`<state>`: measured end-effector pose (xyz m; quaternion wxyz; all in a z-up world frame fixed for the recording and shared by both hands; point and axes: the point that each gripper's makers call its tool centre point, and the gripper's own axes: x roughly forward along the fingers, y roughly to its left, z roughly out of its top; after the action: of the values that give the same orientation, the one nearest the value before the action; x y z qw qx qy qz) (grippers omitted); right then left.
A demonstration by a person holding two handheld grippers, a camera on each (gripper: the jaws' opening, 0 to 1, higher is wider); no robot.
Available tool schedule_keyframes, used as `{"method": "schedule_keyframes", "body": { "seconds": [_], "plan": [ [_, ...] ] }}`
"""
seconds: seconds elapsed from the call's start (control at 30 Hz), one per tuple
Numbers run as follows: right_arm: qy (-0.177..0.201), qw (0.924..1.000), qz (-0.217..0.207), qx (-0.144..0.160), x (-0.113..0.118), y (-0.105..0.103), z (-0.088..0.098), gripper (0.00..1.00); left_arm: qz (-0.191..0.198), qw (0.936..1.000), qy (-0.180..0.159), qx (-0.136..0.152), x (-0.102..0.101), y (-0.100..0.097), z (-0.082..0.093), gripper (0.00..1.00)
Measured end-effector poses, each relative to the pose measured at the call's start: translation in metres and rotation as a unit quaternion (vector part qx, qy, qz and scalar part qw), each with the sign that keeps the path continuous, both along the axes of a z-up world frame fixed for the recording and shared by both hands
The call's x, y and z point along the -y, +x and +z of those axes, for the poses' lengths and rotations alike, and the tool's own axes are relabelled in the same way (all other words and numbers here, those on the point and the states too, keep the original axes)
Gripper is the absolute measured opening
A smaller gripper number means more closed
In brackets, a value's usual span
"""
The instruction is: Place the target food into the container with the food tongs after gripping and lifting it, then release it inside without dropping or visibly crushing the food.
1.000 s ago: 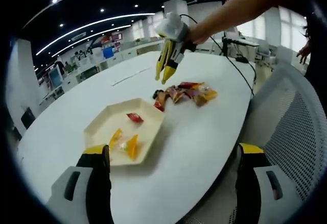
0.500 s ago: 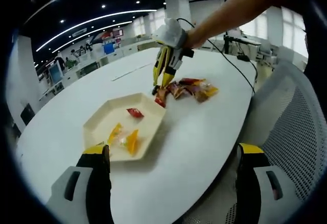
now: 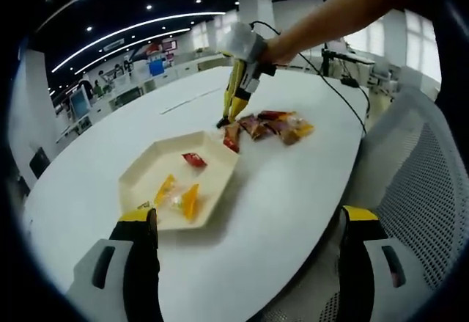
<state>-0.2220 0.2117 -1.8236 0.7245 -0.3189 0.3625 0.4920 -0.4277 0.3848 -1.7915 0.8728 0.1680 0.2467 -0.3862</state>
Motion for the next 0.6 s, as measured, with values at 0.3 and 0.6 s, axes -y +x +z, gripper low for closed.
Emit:
{"method": "schedule_keyframes", "body": {
  "seconds": [0.3, 0.6],
  "plan": [
    [0.009, 0.9992, -0.04, -0.003, 0.009, 0.006, 0.018, 0.21, 0.002, 1.0, 0.0, 0.006, -0.001, 0.001, 0.002, 0.99],
    [0.03, 0.996, -0.084, -0.008, 0.013, 0.01, 0.048, 0.21, -0.006, 0.9998, -0.008, 0.016, 0.002, 0.001, 0.006, 0.99]
  ]
}}
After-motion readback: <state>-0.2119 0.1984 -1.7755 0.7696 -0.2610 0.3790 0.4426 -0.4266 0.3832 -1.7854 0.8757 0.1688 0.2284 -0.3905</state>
